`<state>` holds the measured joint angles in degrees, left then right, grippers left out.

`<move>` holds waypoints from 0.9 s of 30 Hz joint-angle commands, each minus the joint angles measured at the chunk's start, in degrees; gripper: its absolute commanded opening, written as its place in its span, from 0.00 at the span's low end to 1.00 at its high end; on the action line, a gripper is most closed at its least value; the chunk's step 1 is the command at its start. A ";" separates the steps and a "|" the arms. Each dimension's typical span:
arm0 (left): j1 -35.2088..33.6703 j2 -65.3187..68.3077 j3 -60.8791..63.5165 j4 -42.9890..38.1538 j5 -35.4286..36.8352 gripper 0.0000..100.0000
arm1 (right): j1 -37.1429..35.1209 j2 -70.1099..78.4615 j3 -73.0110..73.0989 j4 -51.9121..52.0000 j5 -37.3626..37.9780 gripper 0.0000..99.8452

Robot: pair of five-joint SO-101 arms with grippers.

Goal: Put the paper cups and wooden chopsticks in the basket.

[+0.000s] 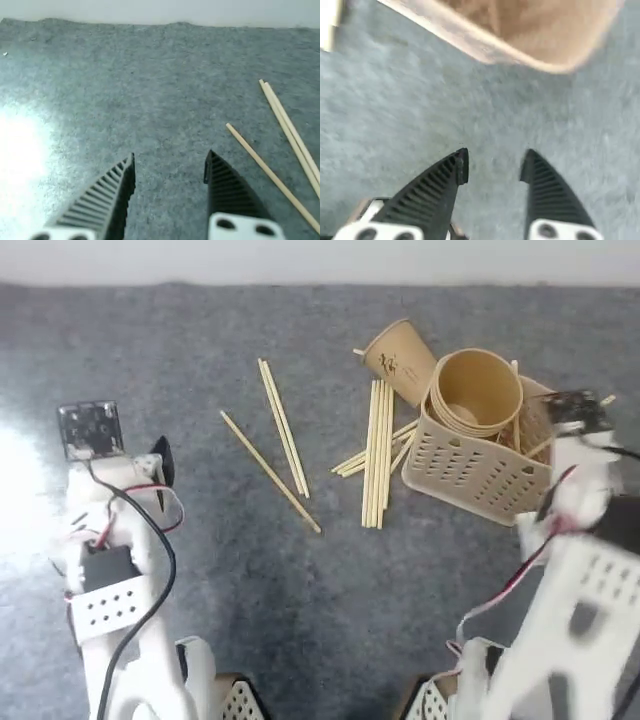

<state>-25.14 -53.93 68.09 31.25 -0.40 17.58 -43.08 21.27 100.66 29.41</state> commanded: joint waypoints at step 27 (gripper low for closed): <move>-1.23 -1.14 19.12 -13.98 -1.85 0.21 | -45.93 41.63 -21.01 -12.62 -17.85 0.19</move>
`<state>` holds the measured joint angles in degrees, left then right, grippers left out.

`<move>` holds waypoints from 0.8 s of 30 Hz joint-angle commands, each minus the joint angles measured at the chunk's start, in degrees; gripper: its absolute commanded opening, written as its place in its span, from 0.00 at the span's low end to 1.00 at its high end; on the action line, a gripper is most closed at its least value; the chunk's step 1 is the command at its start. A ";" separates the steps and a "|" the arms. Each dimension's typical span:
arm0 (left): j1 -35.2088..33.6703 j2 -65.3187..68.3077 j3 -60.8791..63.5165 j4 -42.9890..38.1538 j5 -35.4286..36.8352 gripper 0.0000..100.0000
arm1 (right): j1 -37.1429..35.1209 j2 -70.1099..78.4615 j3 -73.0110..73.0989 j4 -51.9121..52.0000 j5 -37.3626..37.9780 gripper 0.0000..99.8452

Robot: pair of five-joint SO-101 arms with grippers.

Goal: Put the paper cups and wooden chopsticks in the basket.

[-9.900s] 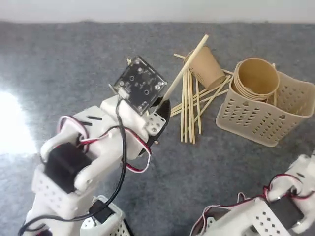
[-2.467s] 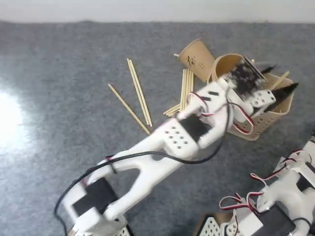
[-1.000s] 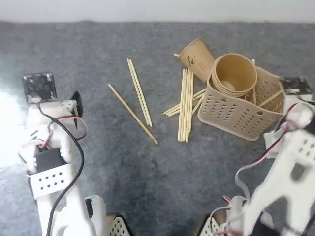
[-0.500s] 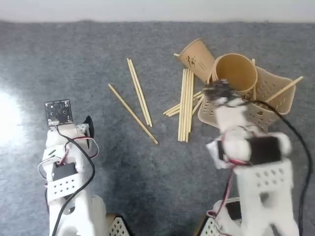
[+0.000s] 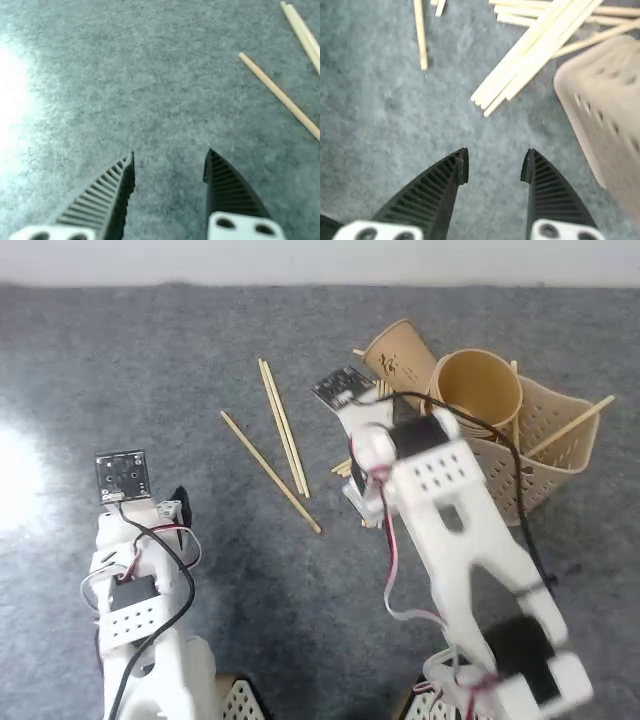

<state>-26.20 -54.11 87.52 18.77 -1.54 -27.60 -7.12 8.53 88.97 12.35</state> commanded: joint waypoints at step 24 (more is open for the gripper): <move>2.20 -0.97 0.57 -1.58 -3.52 0.21 | 3.74 45.14 -40.62 -4.09 -15.65 0.13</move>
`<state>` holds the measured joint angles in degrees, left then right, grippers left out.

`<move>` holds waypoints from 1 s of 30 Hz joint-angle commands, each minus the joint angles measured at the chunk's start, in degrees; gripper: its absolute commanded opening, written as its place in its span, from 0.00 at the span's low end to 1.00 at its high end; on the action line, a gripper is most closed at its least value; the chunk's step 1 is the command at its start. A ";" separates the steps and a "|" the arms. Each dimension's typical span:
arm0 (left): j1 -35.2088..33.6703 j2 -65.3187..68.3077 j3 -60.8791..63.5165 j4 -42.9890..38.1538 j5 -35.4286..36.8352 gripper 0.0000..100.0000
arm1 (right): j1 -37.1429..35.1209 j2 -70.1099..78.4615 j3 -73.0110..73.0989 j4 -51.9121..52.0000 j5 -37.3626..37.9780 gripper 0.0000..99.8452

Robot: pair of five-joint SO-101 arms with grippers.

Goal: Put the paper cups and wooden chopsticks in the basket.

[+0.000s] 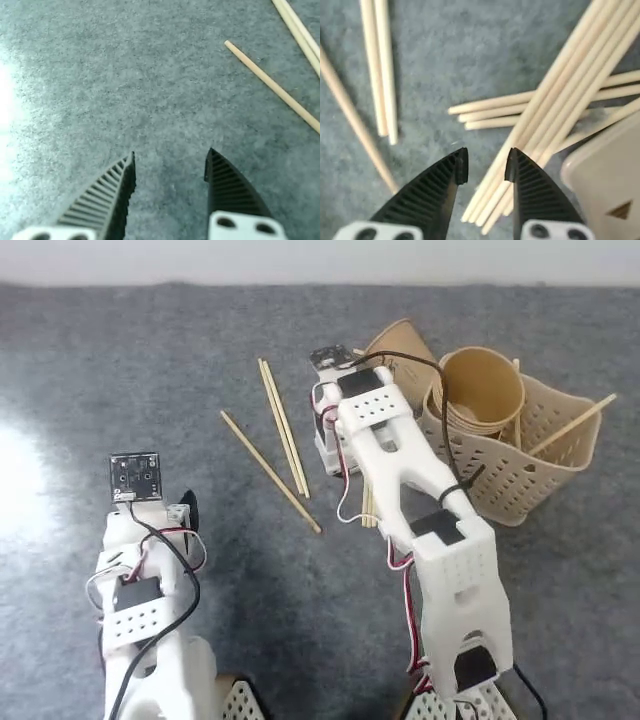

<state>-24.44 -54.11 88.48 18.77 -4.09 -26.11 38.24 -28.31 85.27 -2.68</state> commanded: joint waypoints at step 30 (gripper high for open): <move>0.44 -0.97 -0.40 -1.58 -1.05 0.21 | 1.89 7.78 -4.31 -0.40 -0.35 0.13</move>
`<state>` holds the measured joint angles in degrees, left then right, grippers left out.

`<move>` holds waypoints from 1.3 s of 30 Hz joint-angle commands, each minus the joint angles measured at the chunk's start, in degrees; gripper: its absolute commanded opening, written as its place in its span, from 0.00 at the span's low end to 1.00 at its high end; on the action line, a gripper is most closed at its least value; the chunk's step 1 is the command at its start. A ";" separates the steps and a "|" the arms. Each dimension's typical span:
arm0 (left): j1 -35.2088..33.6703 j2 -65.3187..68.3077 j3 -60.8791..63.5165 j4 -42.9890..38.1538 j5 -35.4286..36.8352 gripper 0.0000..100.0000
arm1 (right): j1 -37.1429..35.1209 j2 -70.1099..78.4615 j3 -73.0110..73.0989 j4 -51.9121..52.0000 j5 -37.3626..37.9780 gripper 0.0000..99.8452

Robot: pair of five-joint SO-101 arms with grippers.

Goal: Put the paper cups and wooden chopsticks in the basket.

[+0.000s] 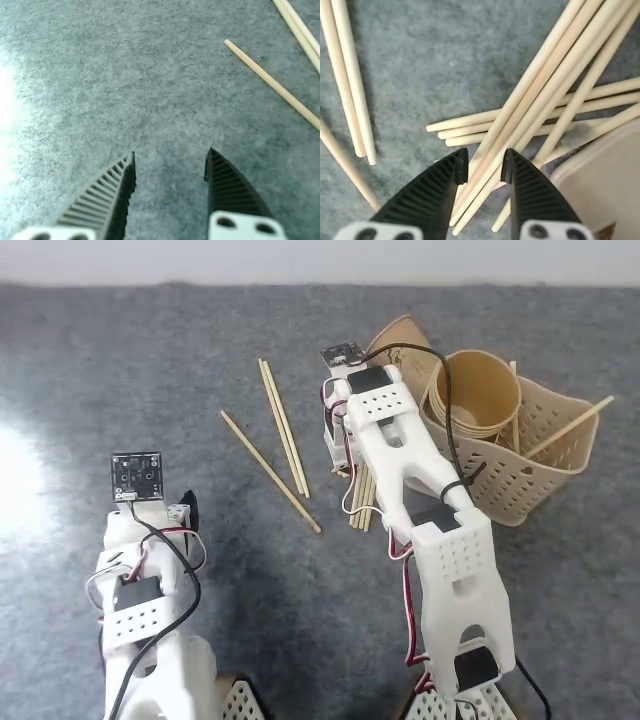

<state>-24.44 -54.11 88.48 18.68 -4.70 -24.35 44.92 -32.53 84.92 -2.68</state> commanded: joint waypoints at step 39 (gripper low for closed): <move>0.44 -0.97 -0.40 -1.58 -0.53 0.21 | -1.98 2.15 -3.60 4.62 2.46 0.01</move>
<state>-24.44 -54.11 88.48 18.51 -4.70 -25.41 47.65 -34.29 88.70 -1.36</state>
